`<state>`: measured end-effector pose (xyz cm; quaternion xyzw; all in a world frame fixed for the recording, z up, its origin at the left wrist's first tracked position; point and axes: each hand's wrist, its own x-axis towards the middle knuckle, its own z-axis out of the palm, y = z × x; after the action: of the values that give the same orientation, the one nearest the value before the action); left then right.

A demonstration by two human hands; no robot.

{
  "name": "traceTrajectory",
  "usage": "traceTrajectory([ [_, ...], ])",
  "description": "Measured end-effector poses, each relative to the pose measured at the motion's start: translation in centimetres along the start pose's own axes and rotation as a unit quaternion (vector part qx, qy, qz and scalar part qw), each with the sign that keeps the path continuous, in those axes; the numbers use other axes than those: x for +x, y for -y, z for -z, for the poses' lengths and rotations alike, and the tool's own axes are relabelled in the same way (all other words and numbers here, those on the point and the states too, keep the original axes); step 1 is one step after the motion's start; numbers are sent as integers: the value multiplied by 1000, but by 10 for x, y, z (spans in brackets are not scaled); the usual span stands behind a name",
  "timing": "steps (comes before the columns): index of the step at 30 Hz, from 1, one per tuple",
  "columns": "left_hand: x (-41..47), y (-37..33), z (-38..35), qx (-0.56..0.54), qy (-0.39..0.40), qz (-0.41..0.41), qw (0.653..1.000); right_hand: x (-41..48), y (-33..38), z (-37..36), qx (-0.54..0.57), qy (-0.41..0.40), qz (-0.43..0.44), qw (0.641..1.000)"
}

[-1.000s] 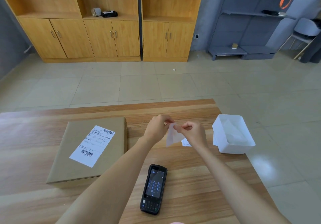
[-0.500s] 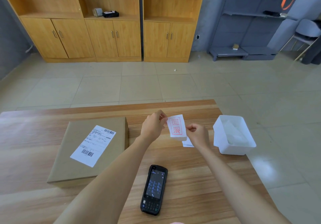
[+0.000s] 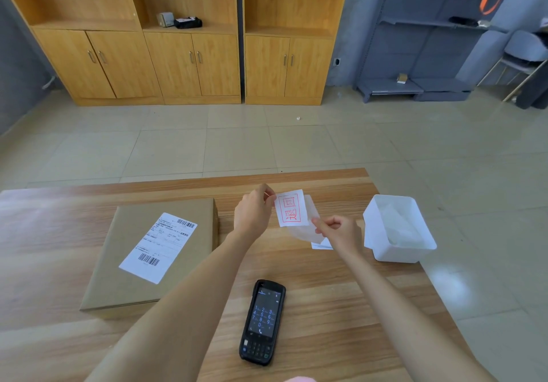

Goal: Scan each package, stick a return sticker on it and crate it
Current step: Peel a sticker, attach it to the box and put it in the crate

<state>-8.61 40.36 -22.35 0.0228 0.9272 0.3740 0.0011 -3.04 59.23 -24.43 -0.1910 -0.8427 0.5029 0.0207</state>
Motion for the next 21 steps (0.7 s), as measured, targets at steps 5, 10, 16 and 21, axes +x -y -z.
traceTrajectory([
  [5,1,5,2,6,-15,21,1000,2,-7,0,-4,1,-15,1000],
  [10,2,9,5,-19,-31,44,998,3,-12,1,5,-7,-22,1000],
  [16,4,11,7,-20,-34,60,997,2,-15,4,1,-7,-22,1000],
  [21,6,16,9,-31,-38,69,996,4,-19,4,1,-6,-30,1000],
])
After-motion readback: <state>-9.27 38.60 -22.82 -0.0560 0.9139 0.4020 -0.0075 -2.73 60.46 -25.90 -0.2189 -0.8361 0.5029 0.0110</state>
